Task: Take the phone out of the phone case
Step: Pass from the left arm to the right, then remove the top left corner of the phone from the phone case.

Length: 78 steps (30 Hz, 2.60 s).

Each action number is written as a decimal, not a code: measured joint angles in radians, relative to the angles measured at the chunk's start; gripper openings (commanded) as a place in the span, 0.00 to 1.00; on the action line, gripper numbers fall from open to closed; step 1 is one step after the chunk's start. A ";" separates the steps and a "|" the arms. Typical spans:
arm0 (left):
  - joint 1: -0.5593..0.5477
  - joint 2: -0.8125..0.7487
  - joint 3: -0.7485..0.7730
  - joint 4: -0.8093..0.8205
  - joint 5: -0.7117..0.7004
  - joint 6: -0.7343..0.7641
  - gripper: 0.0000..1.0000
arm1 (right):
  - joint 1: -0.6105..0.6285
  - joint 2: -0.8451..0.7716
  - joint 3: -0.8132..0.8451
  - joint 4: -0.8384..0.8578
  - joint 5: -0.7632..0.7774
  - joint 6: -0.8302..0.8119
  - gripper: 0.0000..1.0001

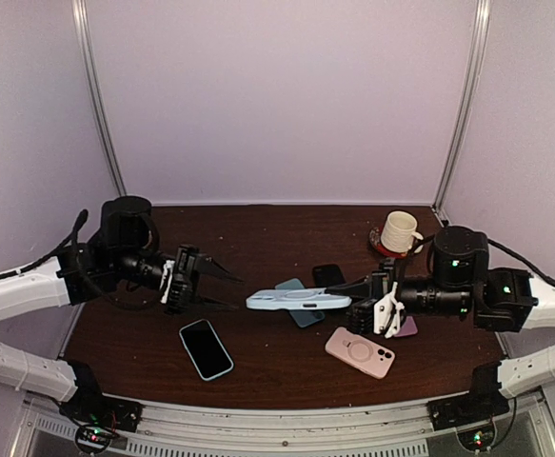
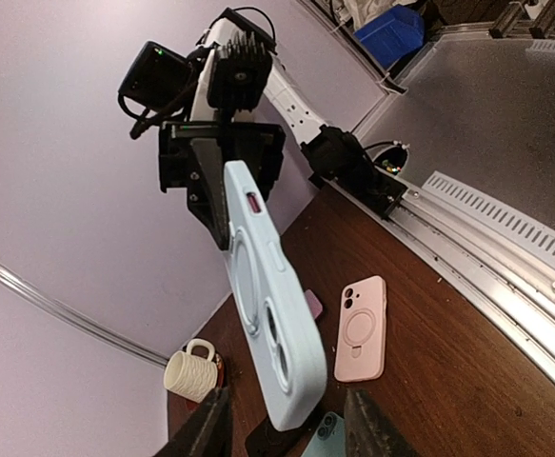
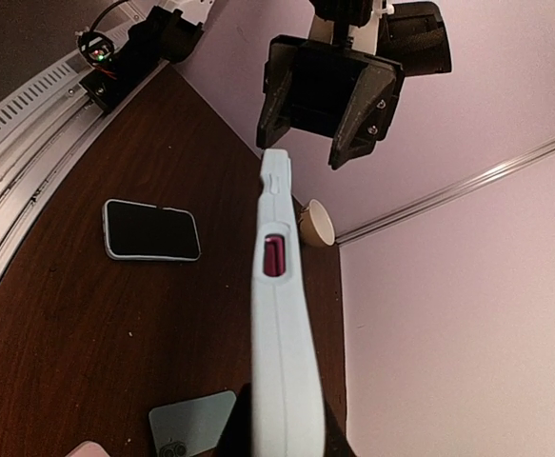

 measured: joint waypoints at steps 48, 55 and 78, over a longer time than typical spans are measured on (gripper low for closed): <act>-0.114 0.077 -0.010 -0.082 -0.160 0.159 0.00 | -0.005 0.105 0.132 -0.197 -0.029 -0.182 0.00; -0.117 0.101 -0.009 -0.103 -0.166 0.180 0.00 | -0.001 0.136 0.178 -0.264 -0.017 -0.247 0.00; -0.134 0.144 -0.009 -0.211 -0.184 0.208 0.00 | 0.038 0.237 0.264 -0.379 0.014 -0.409 0.00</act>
